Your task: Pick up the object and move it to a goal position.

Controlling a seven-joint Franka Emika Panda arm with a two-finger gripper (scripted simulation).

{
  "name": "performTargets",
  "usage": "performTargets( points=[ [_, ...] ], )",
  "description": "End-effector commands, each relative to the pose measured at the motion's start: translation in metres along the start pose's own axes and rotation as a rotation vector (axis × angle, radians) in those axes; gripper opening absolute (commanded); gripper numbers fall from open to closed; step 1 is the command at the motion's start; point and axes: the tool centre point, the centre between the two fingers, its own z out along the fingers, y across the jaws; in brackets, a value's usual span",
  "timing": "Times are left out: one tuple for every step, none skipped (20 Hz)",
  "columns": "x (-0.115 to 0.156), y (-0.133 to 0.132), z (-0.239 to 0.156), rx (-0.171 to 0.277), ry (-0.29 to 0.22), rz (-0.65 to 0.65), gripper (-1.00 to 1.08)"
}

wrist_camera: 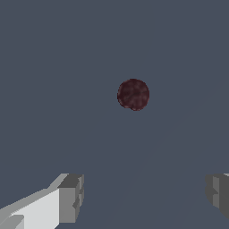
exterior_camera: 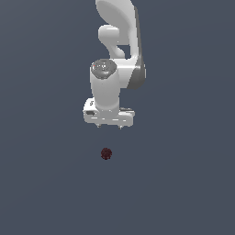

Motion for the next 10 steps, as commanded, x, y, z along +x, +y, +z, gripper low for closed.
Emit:
performTargets(
  points=[
    [0.0,0.0,0.0,0.0,0.0,0.0,1.0],
    [0.0,0.0,0.0,0.0,0.0,-0.001,1.0],
    [0.0,-0.001,-0.001,0.0,0.001,-0.005,1.0],
    [0.001,-0.003,-0.002,0.0,0.003,-0.012,1.0],
    [0.001,-0.006,-0.003,0.0,0.006,-0.021,1.0],
    [0.002,-0.009,-0.005,0.0,0.009,-0.033,1.0],
    [0.003,-0.013,-0.007,0.0,0.013,-0.046,1.0],
    [0.003,-0.017,-0.009,0.0,0.017,-0.058,1.0],
    [0.004,-0.02,-0.011,0.0,0.02,-0.067,1.0],
    [0.004,-0.022,-0.013,0.0,0.023,-0.074,1.0]
  ],
)
